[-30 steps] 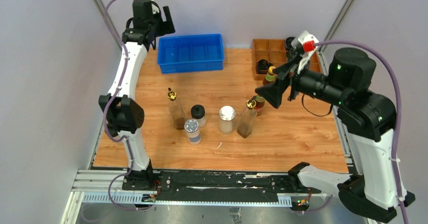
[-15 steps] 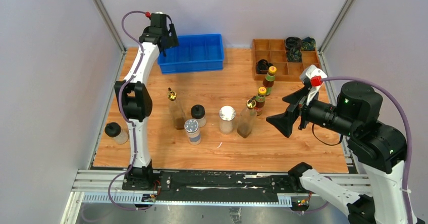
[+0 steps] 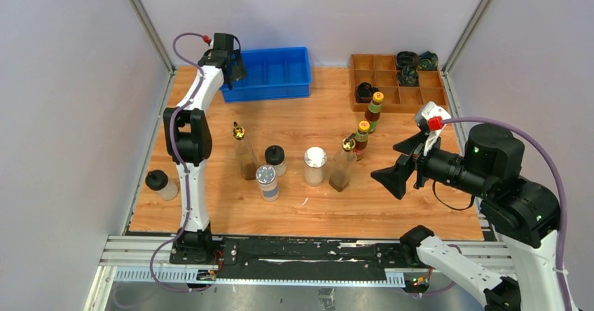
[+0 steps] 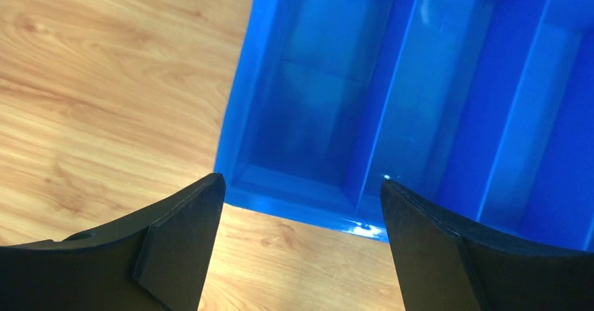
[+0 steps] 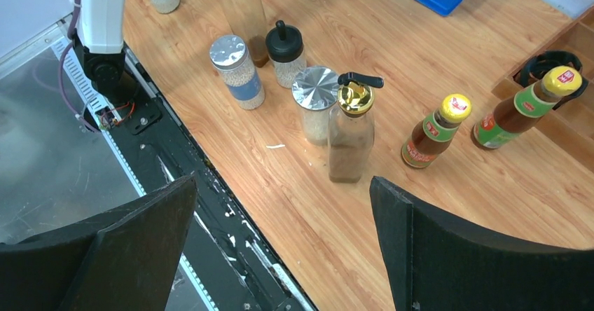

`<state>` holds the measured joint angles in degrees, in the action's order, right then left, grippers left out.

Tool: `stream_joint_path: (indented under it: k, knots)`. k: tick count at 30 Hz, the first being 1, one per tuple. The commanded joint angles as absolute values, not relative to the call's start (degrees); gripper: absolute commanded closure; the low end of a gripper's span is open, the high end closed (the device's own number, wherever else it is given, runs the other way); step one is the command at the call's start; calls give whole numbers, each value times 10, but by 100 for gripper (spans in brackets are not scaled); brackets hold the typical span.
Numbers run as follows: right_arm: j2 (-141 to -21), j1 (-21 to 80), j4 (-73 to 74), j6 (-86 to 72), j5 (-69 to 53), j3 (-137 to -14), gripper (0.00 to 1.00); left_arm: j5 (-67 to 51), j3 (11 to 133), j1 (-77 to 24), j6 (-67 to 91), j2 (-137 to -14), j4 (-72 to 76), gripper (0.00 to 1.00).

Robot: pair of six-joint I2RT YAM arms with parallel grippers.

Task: Organize the condiment bottles
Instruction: Move the storage box to the center of the board.

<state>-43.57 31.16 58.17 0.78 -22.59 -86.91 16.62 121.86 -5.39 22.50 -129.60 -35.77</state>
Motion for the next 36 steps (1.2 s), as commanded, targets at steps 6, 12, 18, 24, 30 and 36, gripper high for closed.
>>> stream_joint_path:
  k: [6,12,18,24,30,36]
  knots:
    - [-416,316,583,11,-224,-835,0,155,1173,-53,252,-1350,-349,14]
    - [-412,316,581,16,-220,-821,0,136,1173,-54,252,-1366,-344,19]
    - [-410,316,576,17,-225,-807,0,104,1189,-55,232,-1377,-331,21]
    - [-409,316,565,21,-226,-796,0,84,1185,-63,226,-1390,-338,28]
    - [-424,316,562,21,-236,-812,0,89,1120,-75,223,-1354,-338,42]
    - [-424,316,554,5,-244,-821,0,89,1019,-87,212,-1293,-310,44]
